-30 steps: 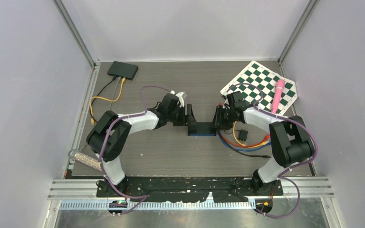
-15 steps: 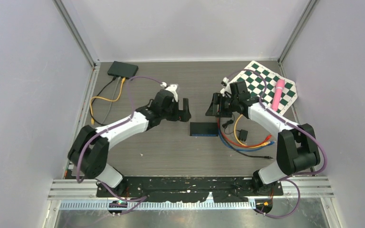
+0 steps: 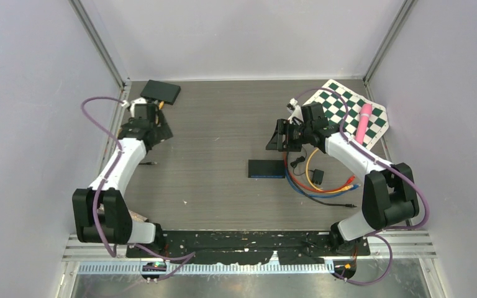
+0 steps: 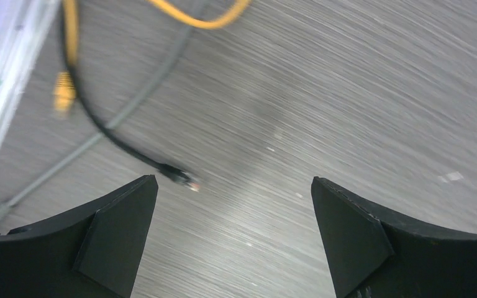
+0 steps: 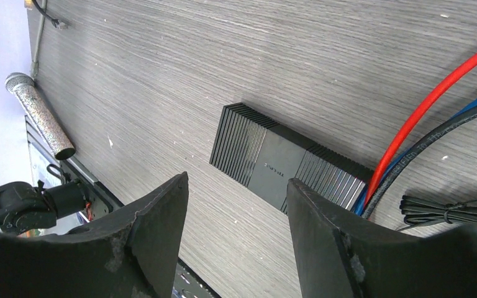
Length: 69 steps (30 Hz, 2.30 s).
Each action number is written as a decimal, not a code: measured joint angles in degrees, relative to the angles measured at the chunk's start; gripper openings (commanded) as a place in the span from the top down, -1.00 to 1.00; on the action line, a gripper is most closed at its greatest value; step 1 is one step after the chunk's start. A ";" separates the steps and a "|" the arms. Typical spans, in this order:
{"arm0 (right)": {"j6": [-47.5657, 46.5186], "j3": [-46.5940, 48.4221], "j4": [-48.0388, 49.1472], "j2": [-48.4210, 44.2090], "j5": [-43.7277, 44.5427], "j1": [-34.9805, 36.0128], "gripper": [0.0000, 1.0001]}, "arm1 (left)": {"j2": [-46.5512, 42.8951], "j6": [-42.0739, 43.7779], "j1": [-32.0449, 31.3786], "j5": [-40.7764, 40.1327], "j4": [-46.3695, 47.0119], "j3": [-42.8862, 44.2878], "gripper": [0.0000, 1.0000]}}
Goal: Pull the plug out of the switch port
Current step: Move the switch port to the center of the board.
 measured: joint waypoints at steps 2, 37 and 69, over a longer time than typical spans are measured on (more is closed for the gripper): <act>0.00 0.02 -0.13 0.09 -0.33 0.00 -0.32 | 0.02 0.72 5.29 0.61 0.02 0.00 -0.99; -2.49 0.96 -5.57 4.50 -1.40 -0.52 -0.27 | 33.31 -7.63 20.50 5.81 -8.68 32.76 -0.75; -2.27 1.25 -5.66 6.25 -3.32 -0.55 -0.27 | 26.43 -7.45 22.10 26.82 -0.87 12.46 0.87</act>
